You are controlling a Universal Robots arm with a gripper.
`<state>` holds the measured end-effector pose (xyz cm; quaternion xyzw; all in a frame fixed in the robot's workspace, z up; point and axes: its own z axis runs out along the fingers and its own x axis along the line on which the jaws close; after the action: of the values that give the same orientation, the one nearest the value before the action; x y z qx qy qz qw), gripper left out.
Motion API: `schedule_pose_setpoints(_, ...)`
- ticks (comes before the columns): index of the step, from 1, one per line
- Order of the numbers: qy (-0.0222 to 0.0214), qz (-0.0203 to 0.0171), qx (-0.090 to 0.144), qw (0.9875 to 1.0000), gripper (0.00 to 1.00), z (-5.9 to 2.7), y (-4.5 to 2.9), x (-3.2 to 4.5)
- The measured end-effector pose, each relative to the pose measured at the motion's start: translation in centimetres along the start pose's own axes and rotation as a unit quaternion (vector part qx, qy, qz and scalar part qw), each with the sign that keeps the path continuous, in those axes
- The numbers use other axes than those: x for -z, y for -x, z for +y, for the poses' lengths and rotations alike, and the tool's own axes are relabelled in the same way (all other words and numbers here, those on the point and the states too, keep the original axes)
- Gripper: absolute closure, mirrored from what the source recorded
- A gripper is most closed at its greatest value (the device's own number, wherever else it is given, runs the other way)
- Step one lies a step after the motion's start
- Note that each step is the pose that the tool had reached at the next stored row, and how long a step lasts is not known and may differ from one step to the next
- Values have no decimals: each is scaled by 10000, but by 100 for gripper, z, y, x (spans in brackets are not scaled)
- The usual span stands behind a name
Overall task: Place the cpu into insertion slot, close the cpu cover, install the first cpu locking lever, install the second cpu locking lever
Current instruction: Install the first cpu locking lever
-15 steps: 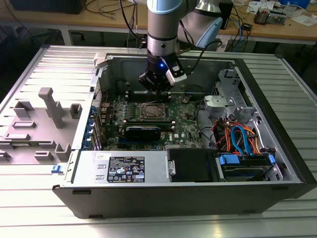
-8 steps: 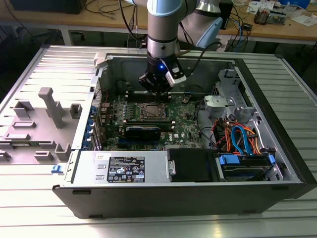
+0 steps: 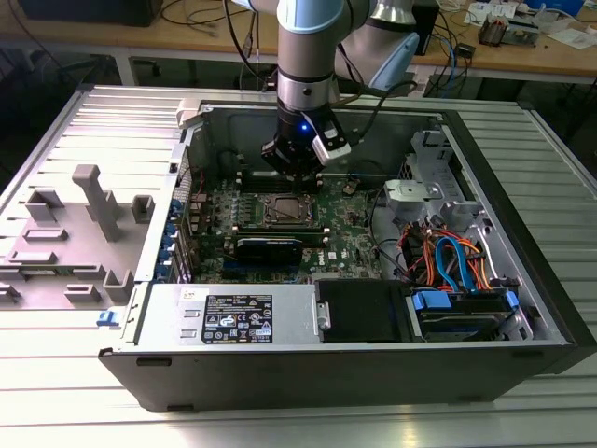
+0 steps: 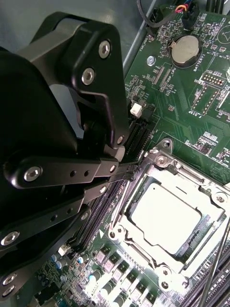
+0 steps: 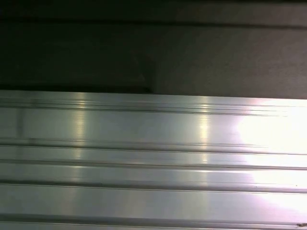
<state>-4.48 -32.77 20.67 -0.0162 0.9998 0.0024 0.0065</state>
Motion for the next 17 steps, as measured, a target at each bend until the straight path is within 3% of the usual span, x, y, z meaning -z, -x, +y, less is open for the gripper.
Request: schedule_pose_setpoints(17, 1, 0, 0, 10000, 89, 0, 0, 12)
